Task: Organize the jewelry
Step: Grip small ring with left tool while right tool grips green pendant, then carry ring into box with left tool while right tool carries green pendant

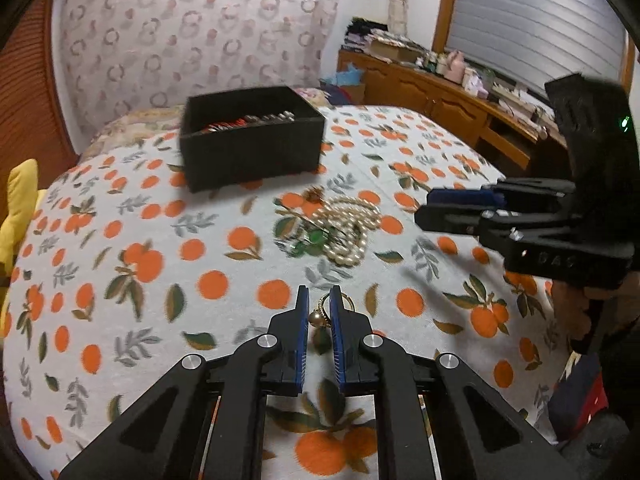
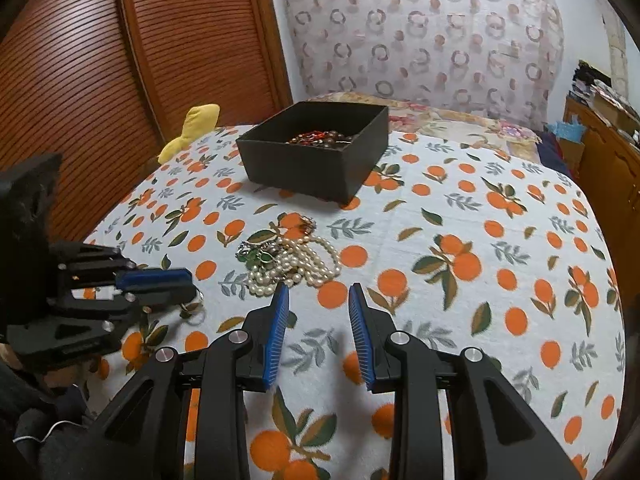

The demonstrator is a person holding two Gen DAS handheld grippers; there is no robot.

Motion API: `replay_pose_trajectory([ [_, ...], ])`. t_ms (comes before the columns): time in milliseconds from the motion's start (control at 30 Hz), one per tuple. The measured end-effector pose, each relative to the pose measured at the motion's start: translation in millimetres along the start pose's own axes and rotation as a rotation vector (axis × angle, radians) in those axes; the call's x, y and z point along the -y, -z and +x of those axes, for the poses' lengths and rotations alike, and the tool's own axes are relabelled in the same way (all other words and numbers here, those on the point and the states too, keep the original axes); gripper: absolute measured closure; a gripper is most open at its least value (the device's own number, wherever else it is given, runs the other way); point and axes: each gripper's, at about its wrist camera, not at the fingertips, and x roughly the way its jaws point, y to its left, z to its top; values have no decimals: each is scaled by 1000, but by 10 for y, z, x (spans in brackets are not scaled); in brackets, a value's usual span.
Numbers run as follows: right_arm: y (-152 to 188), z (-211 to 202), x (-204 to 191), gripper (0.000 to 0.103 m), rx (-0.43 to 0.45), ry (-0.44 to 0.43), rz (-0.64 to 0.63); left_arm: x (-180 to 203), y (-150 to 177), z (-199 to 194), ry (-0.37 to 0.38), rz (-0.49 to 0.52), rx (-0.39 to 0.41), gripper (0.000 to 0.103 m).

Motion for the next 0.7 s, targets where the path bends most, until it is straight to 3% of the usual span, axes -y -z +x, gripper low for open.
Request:
replay_pose_trajectory([
  [467,-306,385,-502,70,-42,-47,-178,-397,-4,-249,-52,-95,72,94],
  [700,-341,624,-602,70,-109,-36,-258,-528,44,-302,-63,-123,80,94],
])
